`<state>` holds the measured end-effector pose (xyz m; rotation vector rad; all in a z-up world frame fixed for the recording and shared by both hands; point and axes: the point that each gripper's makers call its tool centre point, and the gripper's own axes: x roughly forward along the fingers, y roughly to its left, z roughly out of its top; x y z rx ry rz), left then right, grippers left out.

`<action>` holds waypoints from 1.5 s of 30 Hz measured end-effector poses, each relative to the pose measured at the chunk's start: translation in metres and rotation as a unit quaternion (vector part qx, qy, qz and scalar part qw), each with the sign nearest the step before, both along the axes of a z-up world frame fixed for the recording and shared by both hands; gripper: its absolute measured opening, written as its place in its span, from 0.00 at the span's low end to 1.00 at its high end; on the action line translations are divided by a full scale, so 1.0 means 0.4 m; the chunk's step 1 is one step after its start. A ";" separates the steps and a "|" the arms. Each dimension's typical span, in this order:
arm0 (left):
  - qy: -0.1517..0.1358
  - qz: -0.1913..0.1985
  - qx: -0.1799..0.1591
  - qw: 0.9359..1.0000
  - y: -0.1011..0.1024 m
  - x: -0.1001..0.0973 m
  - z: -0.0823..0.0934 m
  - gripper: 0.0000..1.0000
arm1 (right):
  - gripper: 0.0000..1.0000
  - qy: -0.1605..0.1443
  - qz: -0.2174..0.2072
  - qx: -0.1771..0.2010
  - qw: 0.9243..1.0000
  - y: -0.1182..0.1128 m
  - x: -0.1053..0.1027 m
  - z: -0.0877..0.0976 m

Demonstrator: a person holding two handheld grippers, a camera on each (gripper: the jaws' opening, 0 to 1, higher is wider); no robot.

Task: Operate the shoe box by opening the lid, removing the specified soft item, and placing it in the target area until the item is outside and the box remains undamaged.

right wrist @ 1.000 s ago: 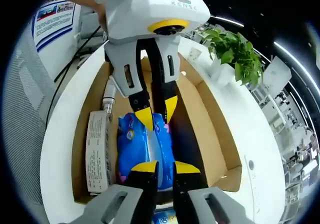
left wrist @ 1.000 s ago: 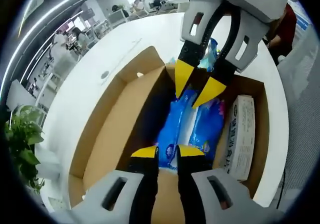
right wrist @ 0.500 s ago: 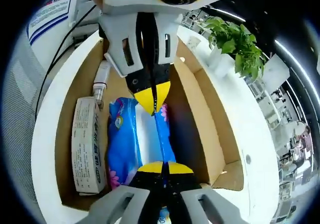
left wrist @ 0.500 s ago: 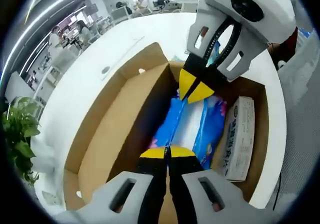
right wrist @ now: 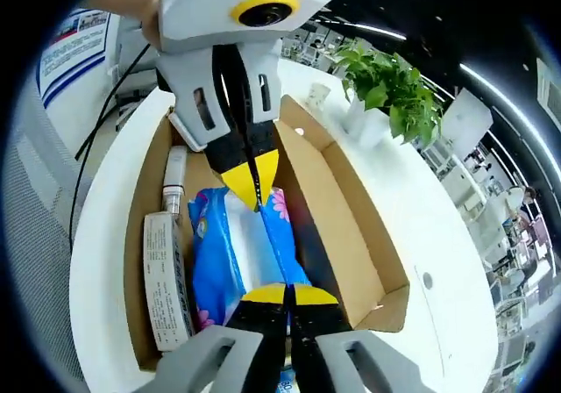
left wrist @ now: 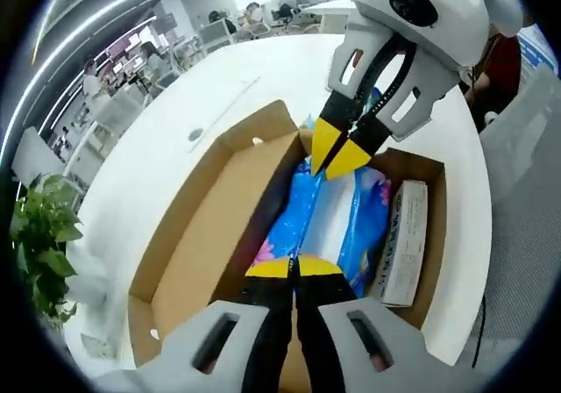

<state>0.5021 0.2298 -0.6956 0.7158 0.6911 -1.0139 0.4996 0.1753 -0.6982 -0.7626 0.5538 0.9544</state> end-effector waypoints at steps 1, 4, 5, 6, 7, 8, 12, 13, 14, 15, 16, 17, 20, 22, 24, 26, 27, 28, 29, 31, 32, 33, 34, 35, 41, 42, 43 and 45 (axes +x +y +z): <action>-0.001 0.000 0.000 1.000 0.001 -0.001 0.006 0.00 | 0.00 -0.002 0.000 0.002 1.000 0.001 0.000 0.006; -0.002 0.000 -0.006 1.000 0.005 -0.004 0.034 0.00 | 0.00 -0.004 0.000 0.012 1.000 0.005 -0.007 0.032; -0.002 0.000 -0.007 1.000 0.006 -0.005 0.042 0.00 | 0.00 -0.005 0.000 0.015 1.000 0.006 -0.008 0.040; -0.003 0.001 -0.007 1.000 0.007 -0.004 0.049 0.00 | 0.00 -0.003 -0.003 0.023 1.000 0.008 -0.009 0.051; -0.004 0.001 -0.010 1.000 0.008 -0.005 0.061 0.00 | 0.00 -0.003 -0.004 0.025 1.000 0.009 -0.009 0.055; -0.003 0.002 -0.011 1.000 0.010 -0.006 0.069 0.00 | 0.00 0.000 -0.008 0.035 0.999 0.011 -0.011 0.066; -0.001 0.002 -0.016 1.000 0.012 -0.018 0.096 0.00 | 0.00 0.000 -0.005 0.044 0.999 0.015 -0.022 0.097; -0.002 0.000 -0.015 1.000 0.013 -0.021 0.102 0.00 | 0.00 -0.002 -0.003 0.045 0.999 0.016 -0.023 0.102; -0.002 0.000 -0.015 1.000 0.013 -0.022 0.107 0.00 | 0.00 -0.004 -0.002 0.047 0.999 0.017 -0.025 0.111; -0.003 0.000 -0.015 1.000 0.013 -0.023 0.111 0.00 | 0.00 -0.004 0.000 0.048 0.999 0.018 -0.029 0.117; -0.003 -0.001 -0.015 1.000 0.013 -0.028 0.119 0.00 | 0.00 -0.004 0.001 0.048 0.999 0.018 -0.031 0.122; -0.003 -0.002 -0.016 1.000 0.012 -0.031 0.123 0.00 | 0.00 -0.005 0.001 0.049 0.999 0.017 -0.034 0.130; -0.004 -0.006 -0.015 1.000 0.006 -0.039 0.139 0.00 | 0.00 -0.008 0.004 0.052 0.999 0.012 -0.040 0.148; -0.002 -0.007 -0.016 1.000 0.000 -0.046 0.150 0.00 | 0.00 -0.011 0.005 0.053 0.999 0.007 -0.044 0.158; -0.002 -0.009 -0.017 1.000 -0.006 -0.049 0.156 0.00 | 0.00 -0.013 0.003 0.055 0.998 -0.001 -0.049 0.170; -0.004 -0.014 -0.016 1.000 -0.016 -0.054 0.164 0.00 | 0.00 -0.014 0.002 0.056 0.998 -0.009 -0.053 0.178; -0.004 -0.016 -0.015 1.000 -0.023 -0.058 0.170 0.00 | 0.00 -0.014 0.002 0.056 0.998 -0.015 -0.058 0.184; -0.002 -0.017 -0.015 1.000 -0.029 -0.061 0.173 0.00 | 0.00 -0.014 0.001 0.057 0.998 -0.020 -0.060 0.189; -0.002 -0.019 -0.015 1.000 -0.037 -0.064 0.179 0.00 | 0.00 -0.014 -0.002 0.060 0.998 -0.029 -0.060 0.195; -0.002 -0.023 -0.014 1.000 -0.054 -0.066 0.191 0.00 | 0.00 -0.010 -0.009 0.067 0.998 -0.046 -0.063 0.209; -0.003 -0.024 -0.014 1.000 -0.061 -0.067 0.197 0.00 | 0.00 -0.010 -0.012 0.069 0.997 -0.053 -0.064 0.215; -0.004 -0.026 -0.015 1.000 -0.072 -0.068 0.205 0.00 | 0.00 -0.010 -0.013 0.070 0.997 -0.061 -0.066 0.220; -0.005 -0.027 -0.016 0.999 -0.080 -0.070 0.211 0.00 | 0.00 -0.012 -0.015 0.071 0.997 -0.072 -0.068 0.228; -0.005 -0.028 -0.017 0.999 -0.088 -0.070 0.217 0.00 | 0.00 -0.012 -0.017 0.073 0.997 -0.080 -0.069 0.233; -0.008 -0.037 -0.021 0.999 -0.146 -0.077 0.244 0.00 | 0.00 -0.012 -0.037 0.080 0.996 -0.142 -0.082 0.263; -0.009 -0.040 -0.020 0.999 -0.159 -0.078 0.247 0.00 | 0.00 -0.011 -0.040 0.081 0.996 -0.155 -0.085 0.265; -0.009 -0.041 -0.020 0.999 -0.168 -0.078 0.249 0.00 | 0.00 -0.012 -0.042 0.081 0.996 -0.164 -0.087 0.267; -0.008 -0.045 -0.020 0.999 -0.192 -0.081 0.255 0.00 | 0.00 -0.011 -0.050 0.082 0.995 -0.188 -0.092 0.269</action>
